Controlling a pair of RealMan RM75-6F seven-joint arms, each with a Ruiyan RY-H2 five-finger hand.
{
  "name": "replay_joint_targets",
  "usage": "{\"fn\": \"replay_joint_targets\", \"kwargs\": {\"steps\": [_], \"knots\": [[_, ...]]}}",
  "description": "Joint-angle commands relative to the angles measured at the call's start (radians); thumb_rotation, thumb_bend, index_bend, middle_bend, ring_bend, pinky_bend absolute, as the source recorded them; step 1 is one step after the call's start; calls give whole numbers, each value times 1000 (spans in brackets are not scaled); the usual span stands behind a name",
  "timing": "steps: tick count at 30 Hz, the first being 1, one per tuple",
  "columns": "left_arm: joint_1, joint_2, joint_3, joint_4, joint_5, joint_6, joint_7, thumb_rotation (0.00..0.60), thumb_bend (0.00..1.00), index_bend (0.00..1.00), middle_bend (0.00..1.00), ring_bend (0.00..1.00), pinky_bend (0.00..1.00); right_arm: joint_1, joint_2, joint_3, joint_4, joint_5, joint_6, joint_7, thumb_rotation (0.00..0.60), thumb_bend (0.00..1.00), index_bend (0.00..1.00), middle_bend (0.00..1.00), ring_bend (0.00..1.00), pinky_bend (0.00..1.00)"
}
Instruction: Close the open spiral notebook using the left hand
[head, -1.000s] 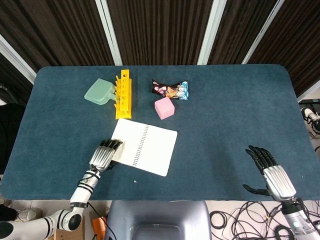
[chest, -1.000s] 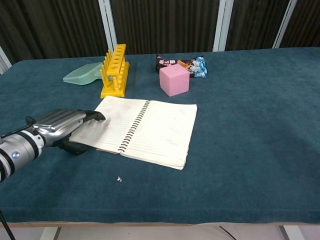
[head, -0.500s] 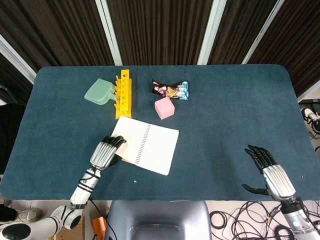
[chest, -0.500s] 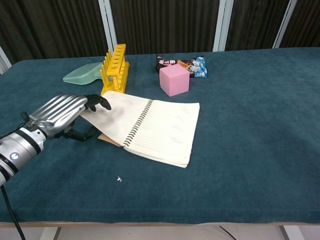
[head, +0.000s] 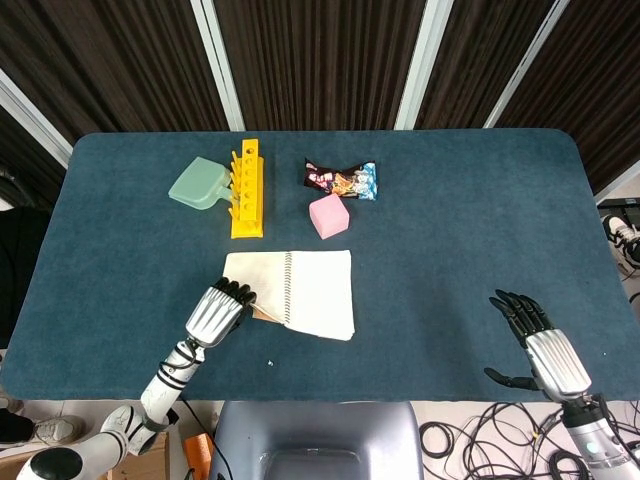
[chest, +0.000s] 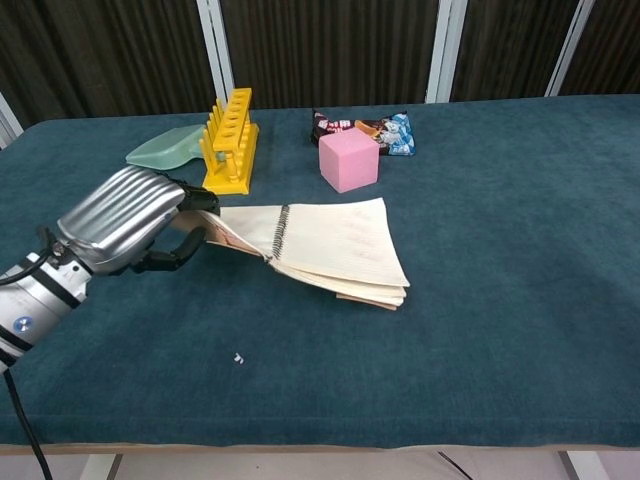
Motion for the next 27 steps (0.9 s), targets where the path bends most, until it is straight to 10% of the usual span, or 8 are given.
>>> {"fn": "replay_joint_targets", "kwargs": {"steps": [1, 11, 27], "knots": [[15, 10, 18, 17, 26, 50, 10, 600, 599, 594, 545, 601, 515, 0, 0, 0, 0, 0, 1, 1, 600, 0, 55, 28, 0, 77], [49, 83, 137, 60, 206, 288, 136, 600, 586, 578, 498, 529, 471, -3, -1, 0, -4, 0, 4, -1, 600, 0, 55, 29, 0, 77], [-183, 139, 145, -74, 348, 184, 325, 600, 486, 406, 380, 372, 357, -10, -4, 4, -4, 14, 7, -1, 600, 0, 55, 29, 4, 77]]}}
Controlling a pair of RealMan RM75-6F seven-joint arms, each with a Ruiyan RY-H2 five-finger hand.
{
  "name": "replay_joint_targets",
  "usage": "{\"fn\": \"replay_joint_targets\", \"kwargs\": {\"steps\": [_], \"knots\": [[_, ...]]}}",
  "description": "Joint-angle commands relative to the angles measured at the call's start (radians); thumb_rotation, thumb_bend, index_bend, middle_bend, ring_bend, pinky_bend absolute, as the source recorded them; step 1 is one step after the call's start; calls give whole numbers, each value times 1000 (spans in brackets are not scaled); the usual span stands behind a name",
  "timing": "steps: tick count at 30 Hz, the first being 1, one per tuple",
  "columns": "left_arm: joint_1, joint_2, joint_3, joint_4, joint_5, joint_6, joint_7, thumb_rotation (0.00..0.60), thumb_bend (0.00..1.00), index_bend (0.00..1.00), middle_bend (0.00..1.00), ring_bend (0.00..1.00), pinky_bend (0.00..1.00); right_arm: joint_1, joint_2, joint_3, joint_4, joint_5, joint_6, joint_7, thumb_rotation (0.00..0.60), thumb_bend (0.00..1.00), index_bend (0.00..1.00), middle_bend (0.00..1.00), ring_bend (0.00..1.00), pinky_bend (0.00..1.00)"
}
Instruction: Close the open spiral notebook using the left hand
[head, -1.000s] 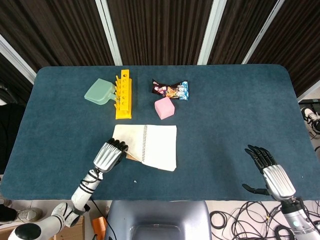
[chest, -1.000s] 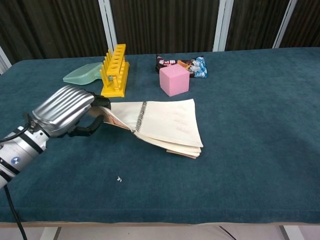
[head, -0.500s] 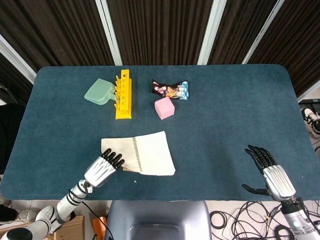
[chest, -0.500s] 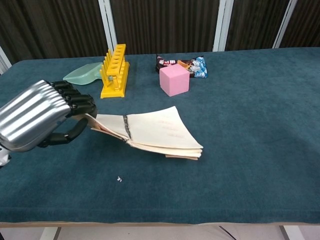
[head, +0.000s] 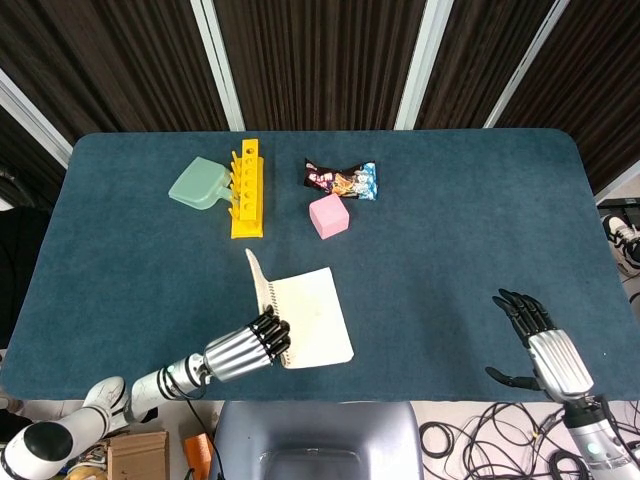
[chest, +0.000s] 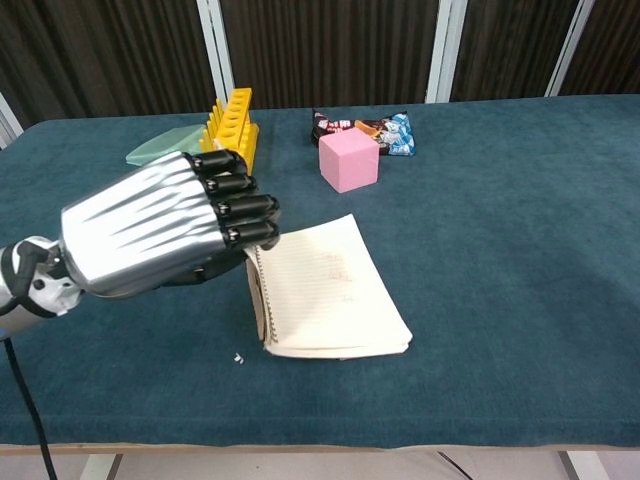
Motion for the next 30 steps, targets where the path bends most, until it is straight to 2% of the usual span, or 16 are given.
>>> {"fn": "replay_joint_targets", "kwargs": {"steps": [1, 5, 8, 15, 18, 19, 22, 23, 24, 26, 27, 29, 30], "knots": [[-43, 7, -9, -35, 19, -39, 27, 600, 462, 383, 361, 352, 347, -2, -3, 1, 3, 1, 3, 1, 600, 0, 55, 28, 5, 77], [-77, -13, -27, -57, 11, -91, 38, 600, 309, 220, 245, 255, 313, -6, -6, 1, 9, 5, 5, 2, 600, 0, 55, 29, 6, 77], [-92, -43, -49, -68, -10, -122, 29, 600, 256, 132, 194, 227, 290, -7, -6, 2, 10, 5, 7, 4, 600, 0, 55, 28, 6, 77], [-73, -127, -123, -82, -134, -205, -38, 600, 239, 92, 177, 214, 289, -11, -9, 1, 17, 6, 11, 10, 600, 0, 55, 29, 6, 77], [-26, -108, -160, -189, -225, -244, -59, 600, 253, 116, 222, 238, 275, -13, -6, 1, 18, 7, 13, 14, 600, 0, 56, 29, 6, 77], [-2, -86, -172, -262, -272, -273, -70, 600, 268, 132, 232, 243, 274, -14, -5, 1, 19, 7, 12, 14, 600, 0, 56, 29, 6, 77], [44, 0, -180, -468, -385, -376, -100, 600, 385, 147, 256, 253, 266, -13, -8, 1, 20, 6, 11, 12, 600, 0, 56, 29, 6, 77], [51, 24, -179, -518, -416, -413, -101, 599, 451, 142, 259, 251, 257, -13, -10, 1, 21, 5, 11, 12, 600, 0, 56, 29, 6, 77], [54, 46, -178, -557, -443, -449, -92, 565, 519, 139, 262, 246, 245, -12, -11, 1, 21, 4, 9, 12, 600, 0, 56, 29, 6, 77], [54, 76, -178, -613, -499, -525, -49, 424, 605, 133, 258, 222, 214, -10, -14, 1, 23, 4, 5, 11, 600, 0, 56, 28, 5, 77], [52, 81, -179, -628, -520, -552, -29, 291, 642, 130, 249, 198, 189, -9, -15, 1, 23, 4, 3, 11, 600, 0, 56, 28, 5, 77], [48, 82, -184, -657, -574, -615, 10, 196, 671, 122, 234, 167, 163, -5, -15, 3, 22, 5, -1, 10, 600, 0, 56, 29, 5, 77], [45, 80, -188, -664, -599, -640, 30, 175, 680, 113, 225, 149, 151, -4, -15, 3, 21, 4, -3, 10, 600, 0, 56, 29, 6, 77]]}}
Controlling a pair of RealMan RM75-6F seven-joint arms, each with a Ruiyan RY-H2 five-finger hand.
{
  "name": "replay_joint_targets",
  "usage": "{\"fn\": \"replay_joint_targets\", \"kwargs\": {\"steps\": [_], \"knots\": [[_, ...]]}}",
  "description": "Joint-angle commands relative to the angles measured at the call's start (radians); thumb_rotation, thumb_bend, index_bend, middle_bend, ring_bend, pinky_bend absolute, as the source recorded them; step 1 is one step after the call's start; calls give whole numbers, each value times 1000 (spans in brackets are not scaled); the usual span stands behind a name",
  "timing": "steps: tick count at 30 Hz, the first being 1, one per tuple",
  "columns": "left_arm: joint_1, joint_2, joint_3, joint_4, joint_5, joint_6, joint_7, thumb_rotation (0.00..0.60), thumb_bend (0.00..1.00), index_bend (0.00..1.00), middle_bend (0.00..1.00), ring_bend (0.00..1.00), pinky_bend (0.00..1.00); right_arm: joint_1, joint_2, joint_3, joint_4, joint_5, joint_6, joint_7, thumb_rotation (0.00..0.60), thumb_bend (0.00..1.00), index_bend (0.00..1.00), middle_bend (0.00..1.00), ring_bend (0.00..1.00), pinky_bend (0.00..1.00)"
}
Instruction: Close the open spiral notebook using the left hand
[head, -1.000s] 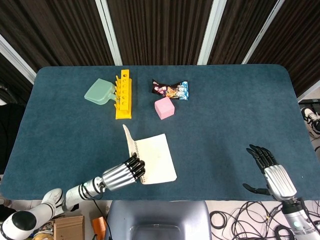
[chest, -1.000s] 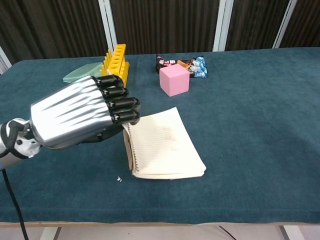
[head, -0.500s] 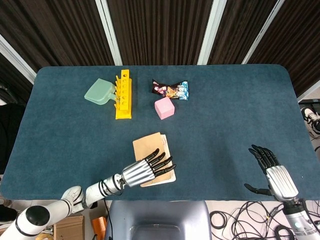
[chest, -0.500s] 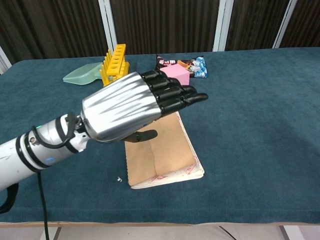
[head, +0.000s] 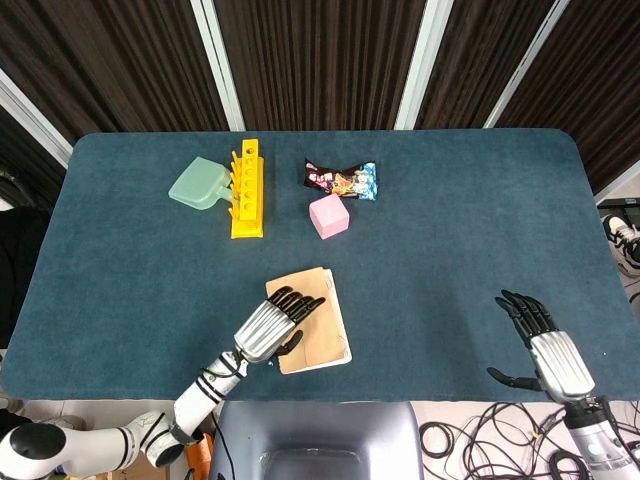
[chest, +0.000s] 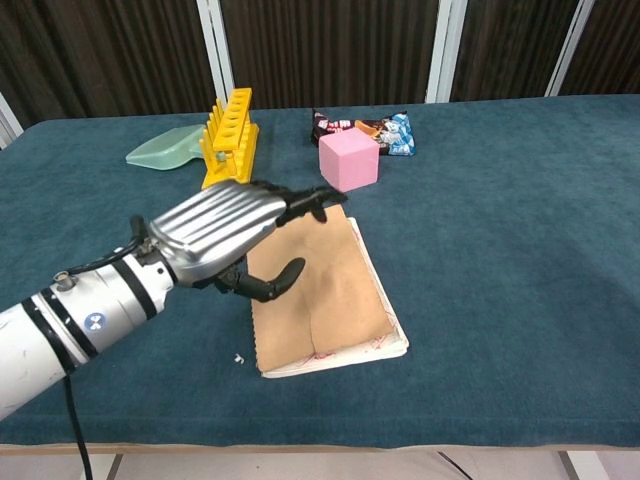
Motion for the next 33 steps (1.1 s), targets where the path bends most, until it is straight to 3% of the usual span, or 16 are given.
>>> {"fn": "replay_joint_targets", "kwargs": {"steps": [1, 9, 16, 22, 26, 30, 33], "knots": [[12, 45, -26, -94, -163, -168, 100, 172, 684, 106, 221, 139, 144, 3, 2, 2, -3, -1, -2, 0, 600, 0, 56, 29, 6, 77], [-7, 8, -42, -86, -253, -245, 189, 160, 688, 91, 220, 103, 112, 0, 6, 1, -9, 3, -1, -5, 600, 0, 56, 29, 6, 77], [20, 46, -57, -131, -210, -148, 177, 160, 680, 88, 209, 94, 111, 0, 9, 3, -8, 5, 1, 0, 600, 0, 56, 28, 6, 77], [135, 223, -73, -284, -184, 43, 111, 161, 634, 74, 193, 98, 111, 2, 25, 8, -9, 22, -10, 9, 600, 0, 56, 29, 6, 77], [254, 380, -61, -352, -232, 148, 36, 159, 573, 74, 184, 101, 111, 5, 37, 16, -5, 49, -30, 10, 600, 0, 55, 28, 6, 77], [374, 504, -23, -367, -277, 221, -42, 167, 410, 75, 181, 101, 107, 9, 43, 19, -2, 56, -41, 10, 600, 0, 48, 28, 6, 77], [468, 565, 18, -357, -282, 284, -114, 165, 371, 74, 181, 100, 103, 9, 43, 20, 2, 53, -38, 12, 600, 0, 35, 28, 4, 73]]}}
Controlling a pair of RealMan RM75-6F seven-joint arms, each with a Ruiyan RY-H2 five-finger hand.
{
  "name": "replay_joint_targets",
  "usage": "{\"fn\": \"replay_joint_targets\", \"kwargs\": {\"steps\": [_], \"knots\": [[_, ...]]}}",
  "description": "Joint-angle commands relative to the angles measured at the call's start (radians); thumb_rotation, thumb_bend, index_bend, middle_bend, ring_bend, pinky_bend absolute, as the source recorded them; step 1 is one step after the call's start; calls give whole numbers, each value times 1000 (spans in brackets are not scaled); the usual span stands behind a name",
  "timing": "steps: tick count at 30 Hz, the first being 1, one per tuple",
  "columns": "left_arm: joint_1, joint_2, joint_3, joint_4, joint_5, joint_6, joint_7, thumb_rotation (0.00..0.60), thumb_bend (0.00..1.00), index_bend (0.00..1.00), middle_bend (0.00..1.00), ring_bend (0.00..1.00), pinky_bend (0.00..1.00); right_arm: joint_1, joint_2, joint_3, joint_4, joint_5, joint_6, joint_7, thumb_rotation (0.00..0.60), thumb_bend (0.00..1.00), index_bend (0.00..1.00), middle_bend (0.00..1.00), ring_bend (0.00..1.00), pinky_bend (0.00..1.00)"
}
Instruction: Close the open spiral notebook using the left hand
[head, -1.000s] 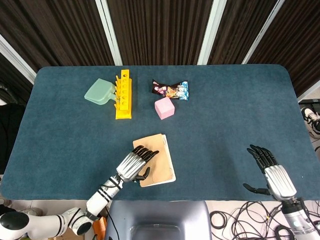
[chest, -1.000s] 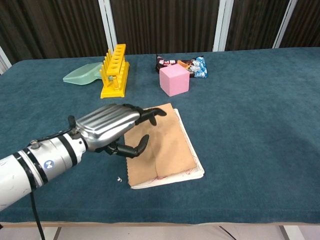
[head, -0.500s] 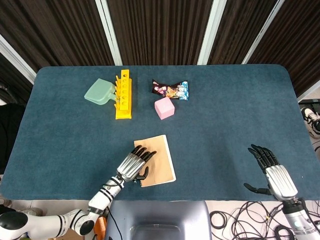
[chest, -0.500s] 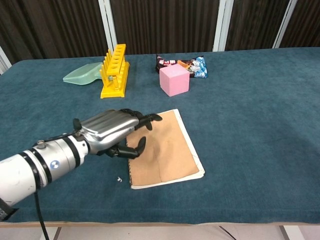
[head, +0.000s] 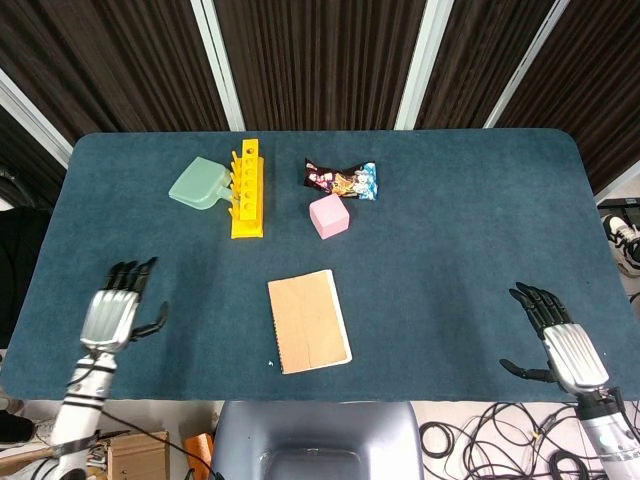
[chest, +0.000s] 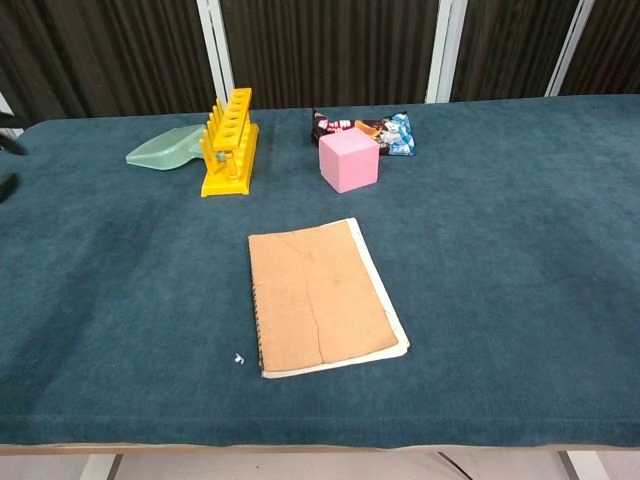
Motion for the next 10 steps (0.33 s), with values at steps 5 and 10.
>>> {"fn": "replay_joint_targets", "kwargs": {"steps": [5, 10], "knots": [[254, 128, 135, 19, 53, 193, -206, 375, 358, 75, 182, 101, 96, -2, -7, 0, 4, -13, 13, 1, 600, 0, 22, 29, 0, 60], [354, 119, 184, 59, 136, 300, -232, 459, 355, 97, 179, 102, 98, -2, -17, -3, 1, -27, 20, -8, 600, 0, 22, 29, 0, 60]]}}
